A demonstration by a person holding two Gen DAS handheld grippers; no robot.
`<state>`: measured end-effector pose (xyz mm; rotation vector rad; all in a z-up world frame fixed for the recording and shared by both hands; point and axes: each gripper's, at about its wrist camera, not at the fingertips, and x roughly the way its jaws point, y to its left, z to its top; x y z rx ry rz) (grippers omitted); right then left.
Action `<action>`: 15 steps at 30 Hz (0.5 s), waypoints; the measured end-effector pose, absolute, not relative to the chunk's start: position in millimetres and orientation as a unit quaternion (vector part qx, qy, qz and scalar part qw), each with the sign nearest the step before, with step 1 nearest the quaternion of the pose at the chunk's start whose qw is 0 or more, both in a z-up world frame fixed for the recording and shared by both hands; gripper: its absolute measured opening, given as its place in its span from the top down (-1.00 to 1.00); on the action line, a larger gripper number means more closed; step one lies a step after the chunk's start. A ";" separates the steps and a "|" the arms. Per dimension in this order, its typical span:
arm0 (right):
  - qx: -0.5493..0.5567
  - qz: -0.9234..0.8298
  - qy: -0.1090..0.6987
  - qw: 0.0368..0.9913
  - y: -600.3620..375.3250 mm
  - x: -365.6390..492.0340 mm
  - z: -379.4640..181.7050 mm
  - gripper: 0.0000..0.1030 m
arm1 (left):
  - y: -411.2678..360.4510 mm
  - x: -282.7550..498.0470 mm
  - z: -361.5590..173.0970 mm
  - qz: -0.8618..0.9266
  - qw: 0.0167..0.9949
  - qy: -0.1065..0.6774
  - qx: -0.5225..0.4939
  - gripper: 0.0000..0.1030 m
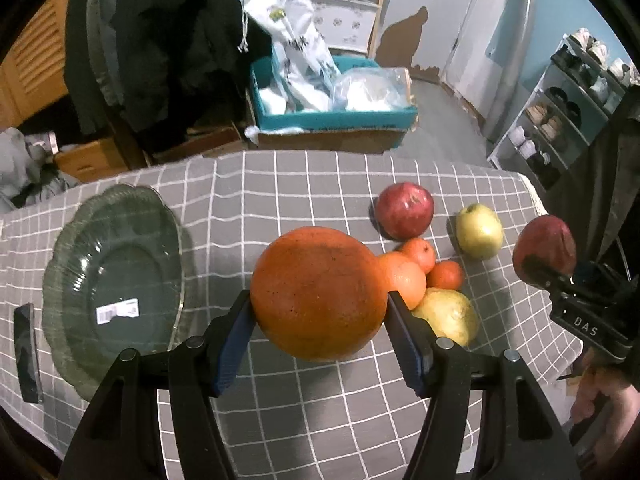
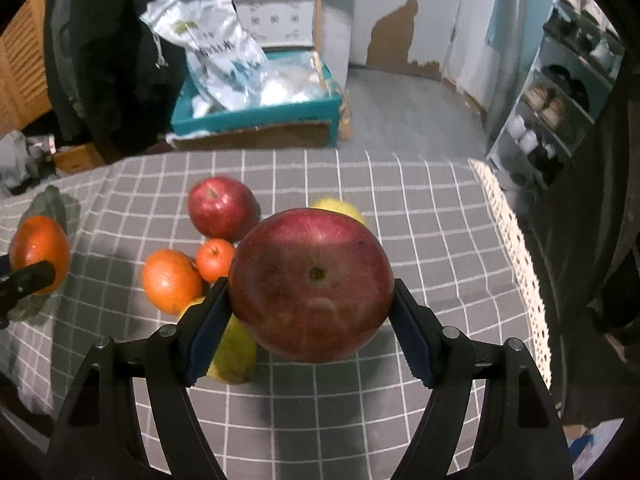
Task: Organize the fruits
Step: 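Lift and carry the orange with the left gripper while the right carries the apple toward the bowl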
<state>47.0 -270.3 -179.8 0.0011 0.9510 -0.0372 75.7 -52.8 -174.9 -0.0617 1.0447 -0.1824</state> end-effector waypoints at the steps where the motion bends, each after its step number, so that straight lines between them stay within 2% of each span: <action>1: 0.001 -0.015 0.453 0.892 -268.2 45.8 -175.2 -0.49 | -51.3 74.5 -170.7 -0.086 0.865 0.494 -0.030 -0.29; 15: -0.010 0.014 0.387 0.922 -246.1 29.6 -123.0 -0.49 | -29.2 60.7 -125.0 -0.077 0.895 0.438 -0.039 -0.29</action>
